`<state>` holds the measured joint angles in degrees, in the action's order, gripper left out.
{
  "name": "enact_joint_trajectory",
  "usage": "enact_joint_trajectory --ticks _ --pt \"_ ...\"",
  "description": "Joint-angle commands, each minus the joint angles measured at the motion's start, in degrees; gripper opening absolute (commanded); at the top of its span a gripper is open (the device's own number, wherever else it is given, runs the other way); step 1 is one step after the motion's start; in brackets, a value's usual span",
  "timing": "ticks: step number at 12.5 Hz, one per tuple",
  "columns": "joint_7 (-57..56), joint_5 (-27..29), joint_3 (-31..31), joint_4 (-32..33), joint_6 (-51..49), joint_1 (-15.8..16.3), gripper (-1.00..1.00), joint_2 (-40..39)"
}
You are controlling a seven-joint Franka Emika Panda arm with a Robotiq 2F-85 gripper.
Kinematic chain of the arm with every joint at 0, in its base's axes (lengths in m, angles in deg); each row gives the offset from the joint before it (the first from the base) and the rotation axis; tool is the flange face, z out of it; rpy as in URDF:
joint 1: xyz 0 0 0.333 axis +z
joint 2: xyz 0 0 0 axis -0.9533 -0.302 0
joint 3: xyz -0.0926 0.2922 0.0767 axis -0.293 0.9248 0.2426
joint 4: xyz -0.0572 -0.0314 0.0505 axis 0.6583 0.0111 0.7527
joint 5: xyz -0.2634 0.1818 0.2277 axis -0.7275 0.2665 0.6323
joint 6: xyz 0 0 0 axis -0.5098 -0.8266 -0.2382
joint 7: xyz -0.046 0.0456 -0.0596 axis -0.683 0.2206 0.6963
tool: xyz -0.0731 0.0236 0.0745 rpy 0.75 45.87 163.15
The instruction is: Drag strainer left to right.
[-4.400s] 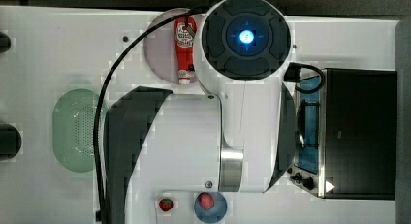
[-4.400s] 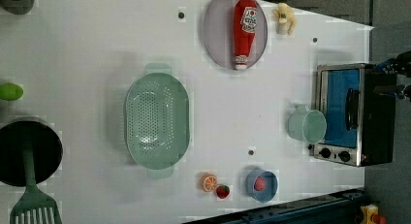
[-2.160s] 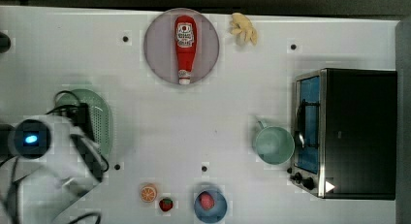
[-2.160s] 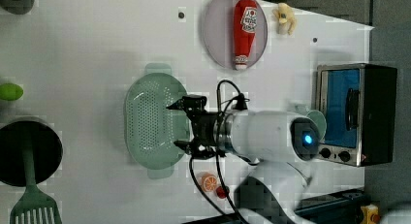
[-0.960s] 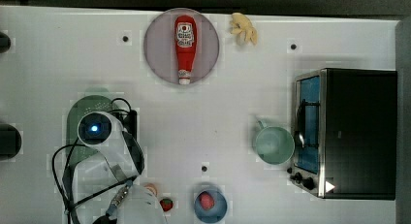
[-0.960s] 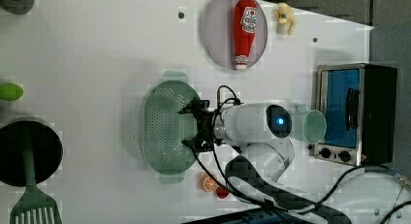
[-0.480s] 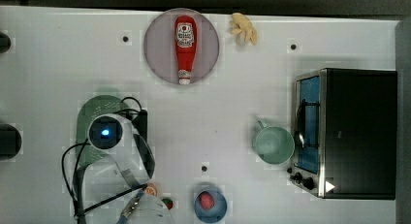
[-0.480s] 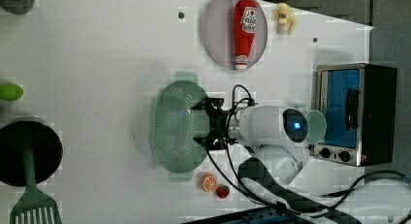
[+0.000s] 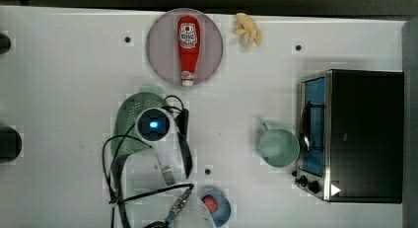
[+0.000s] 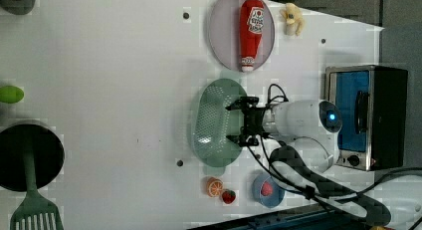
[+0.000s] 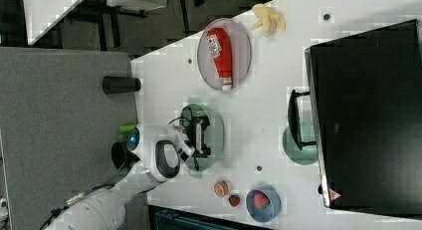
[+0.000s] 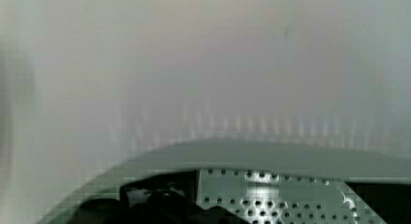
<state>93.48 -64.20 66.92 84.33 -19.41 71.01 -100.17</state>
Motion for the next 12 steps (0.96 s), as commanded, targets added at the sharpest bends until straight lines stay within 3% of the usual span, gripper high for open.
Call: enact_joint_trajectory --ticks 1,7,12 --pt "-9.2 0.8 -3.5 0.4 0.3 -2.1 1.00 1.5" --pt "-20.3 0.8 -9.7 1.1 0.7 -3.5 1.00 2.3" --pt "-23.1 0.8 -15.4 1.0 0.9 -3.9 1.00 2.6"
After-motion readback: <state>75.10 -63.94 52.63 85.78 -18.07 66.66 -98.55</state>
